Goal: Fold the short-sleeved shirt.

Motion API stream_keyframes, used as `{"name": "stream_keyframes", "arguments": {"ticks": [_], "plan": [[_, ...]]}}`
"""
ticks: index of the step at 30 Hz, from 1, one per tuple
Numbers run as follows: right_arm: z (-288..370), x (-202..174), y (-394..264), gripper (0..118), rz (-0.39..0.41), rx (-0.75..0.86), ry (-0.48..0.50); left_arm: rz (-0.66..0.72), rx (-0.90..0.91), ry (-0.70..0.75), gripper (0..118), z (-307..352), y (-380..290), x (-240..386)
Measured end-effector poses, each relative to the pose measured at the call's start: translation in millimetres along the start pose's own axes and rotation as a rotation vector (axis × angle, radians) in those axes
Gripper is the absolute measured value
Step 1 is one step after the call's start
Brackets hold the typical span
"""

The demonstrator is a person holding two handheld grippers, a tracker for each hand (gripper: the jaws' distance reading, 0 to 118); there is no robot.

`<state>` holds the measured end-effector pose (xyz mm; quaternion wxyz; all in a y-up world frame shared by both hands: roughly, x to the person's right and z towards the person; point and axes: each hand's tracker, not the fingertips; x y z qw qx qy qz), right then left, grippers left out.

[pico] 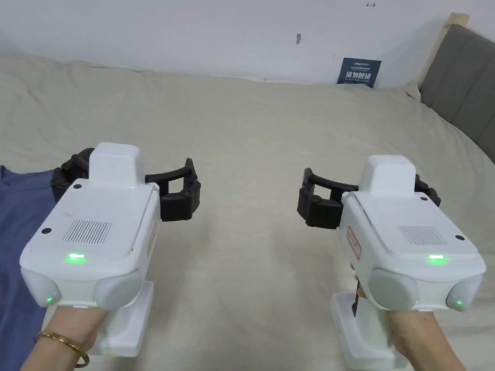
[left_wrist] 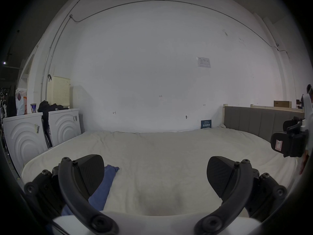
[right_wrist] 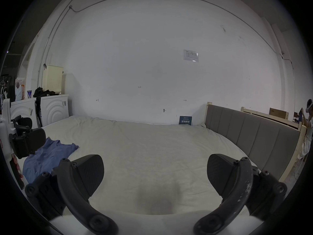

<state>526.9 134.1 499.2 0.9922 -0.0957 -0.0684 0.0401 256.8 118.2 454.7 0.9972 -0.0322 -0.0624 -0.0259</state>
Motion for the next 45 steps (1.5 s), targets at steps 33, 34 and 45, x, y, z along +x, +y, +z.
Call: {"name": "stream_keyframes", "arguments": {"ticks": [33,34,45], "plan": [[2,0,4,1,-0.029,-0.045,0.044,0.051,-0.057,0.029,0,2,1,-10],[1,-2,5,1,-0.025,-0.045,0.048,0.058,-0.058,0.038,0,3,1,-14],[-18,-84,23,1,0.011,-0.022,0.247,0.069,-0.022,0.324,0,49,10,-104]]}}
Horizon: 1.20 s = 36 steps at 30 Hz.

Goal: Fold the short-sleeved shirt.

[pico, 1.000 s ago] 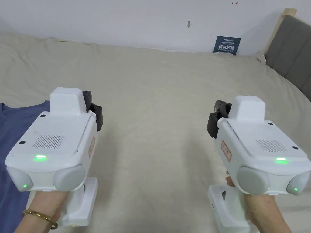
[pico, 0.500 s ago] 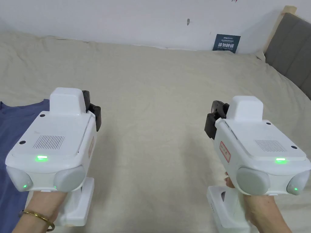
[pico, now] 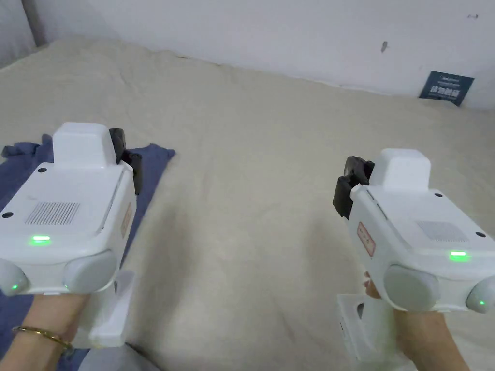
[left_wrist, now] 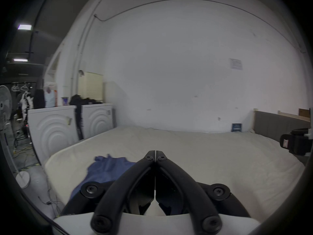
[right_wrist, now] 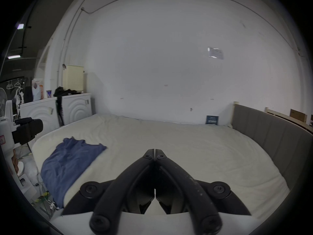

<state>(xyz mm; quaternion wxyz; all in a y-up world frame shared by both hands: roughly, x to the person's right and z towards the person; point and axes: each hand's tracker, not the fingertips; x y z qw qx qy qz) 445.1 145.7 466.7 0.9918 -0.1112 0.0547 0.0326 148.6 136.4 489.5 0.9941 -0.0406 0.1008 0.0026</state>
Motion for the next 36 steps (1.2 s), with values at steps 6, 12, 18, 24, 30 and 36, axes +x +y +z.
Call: {"name": "stream_keyframes", "arguments": {"ticks": [6,12,18,24,30,36], "plan": [[-19,-54,9,1,-0.002,-0.004,0.149,-0.036,0.016,0.157,0,18,7,-53],[-23,-96,17,1,0.023,0.011,0.263,-0.015,0.002,0.254,0,36,4,-89],[-23,-115,18,1,0.047,0.013,0.326,-0.005,-0.022,0.288,0,38,-3,-102],[-28,-116,16,1,0.043,0.003,0.342,0.008,-0.044,0.279,12,28,-4,-104],[-39,-110,19,1,0.038,-0.004,0.350,0.013,-0.131,0.248,118,-10,0,-107],[-62,-103,18,1,0.022,-0.029,0.349,0.077,-0.323,0.107,118,-97,8,-119]]}}
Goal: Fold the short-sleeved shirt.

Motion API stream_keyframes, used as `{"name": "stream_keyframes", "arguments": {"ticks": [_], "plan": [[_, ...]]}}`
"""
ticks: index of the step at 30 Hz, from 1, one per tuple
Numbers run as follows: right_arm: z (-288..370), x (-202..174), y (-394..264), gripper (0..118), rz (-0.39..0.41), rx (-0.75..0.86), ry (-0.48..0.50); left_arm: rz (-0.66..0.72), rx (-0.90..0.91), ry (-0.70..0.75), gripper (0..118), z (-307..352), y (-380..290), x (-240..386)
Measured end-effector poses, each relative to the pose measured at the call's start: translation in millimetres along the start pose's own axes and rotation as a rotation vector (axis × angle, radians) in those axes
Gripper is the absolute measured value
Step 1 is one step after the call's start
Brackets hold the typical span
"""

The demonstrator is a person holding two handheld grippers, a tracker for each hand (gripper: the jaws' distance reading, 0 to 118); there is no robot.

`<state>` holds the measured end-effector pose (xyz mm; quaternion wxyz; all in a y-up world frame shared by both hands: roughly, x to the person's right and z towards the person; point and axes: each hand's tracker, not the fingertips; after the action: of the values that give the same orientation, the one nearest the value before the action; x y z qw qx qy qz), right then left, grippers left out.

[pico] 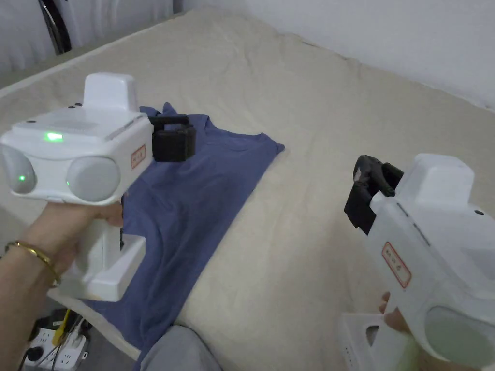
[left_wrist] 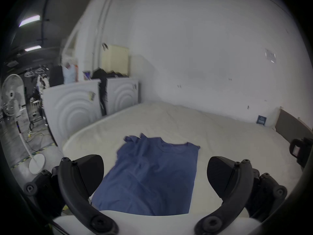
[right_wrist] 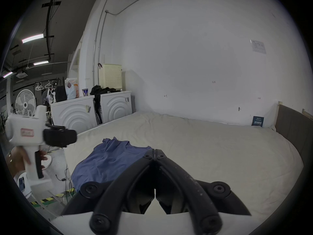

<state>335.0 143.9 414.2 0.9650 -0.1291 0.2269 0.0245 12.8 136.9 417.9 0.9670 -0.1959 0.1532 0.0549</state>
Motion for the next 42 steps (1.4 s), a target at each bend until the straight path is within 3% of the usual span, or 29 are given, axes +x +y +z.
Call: {"name": "stream_keyframes", "arguments": {"ticks": [9,13,20,21,22,23,24,25,26,33,42], "plan": [[-55,27,-18,1,-0.016,-0.088,-0.008,-0.053,-0.396,-0.096,118,-201,18,22],[-77,45,-30,1,-0.034,-0.121,-0.014,-0.086,-0.528,-0.040,118,-275,3,38],[-97,64,-54,1,-0.030,-0.190,-0.053,-0.144,-0.718,-0.024,117,-337,-30,53],[-97,66,-56,1,-0.033,-0.196,-0.058,-0.146,-0.749,-0.016,108,-341,-33,55],[-97,68,-59,1,-0.047,-0.205,-0.064,-0.126,-0.783,-0.001,86,-341,-35,54],[-97,70,-61,1,-0.059,-0.210,-0.065,-0.059,-0.787,-0.020,56,-339,-35,52],[-96,71,-62,1,-0.067,-0.215,-0.069,0.005,-0.738,-0.031,47,-334,-33,53],[-95,72,-63,1,-0.068,-0.219,-0.071,0.005,-0.713,-0.005,21,-330,-31,54],[-93,72,-63,1,-0.066,-0.220,-0.072,-0.006,-0.709,-0.027,2,-328,-30,55],[-73,74,-52,1,-0.068,-0.206,-0.094,0.110,-0.554,-0.012,2,-275,5,40],[-27,66,-29,1,-0.062,-0.095,-0.116,0.134,-0.315,-0.028,2,-136,115,21]]}}
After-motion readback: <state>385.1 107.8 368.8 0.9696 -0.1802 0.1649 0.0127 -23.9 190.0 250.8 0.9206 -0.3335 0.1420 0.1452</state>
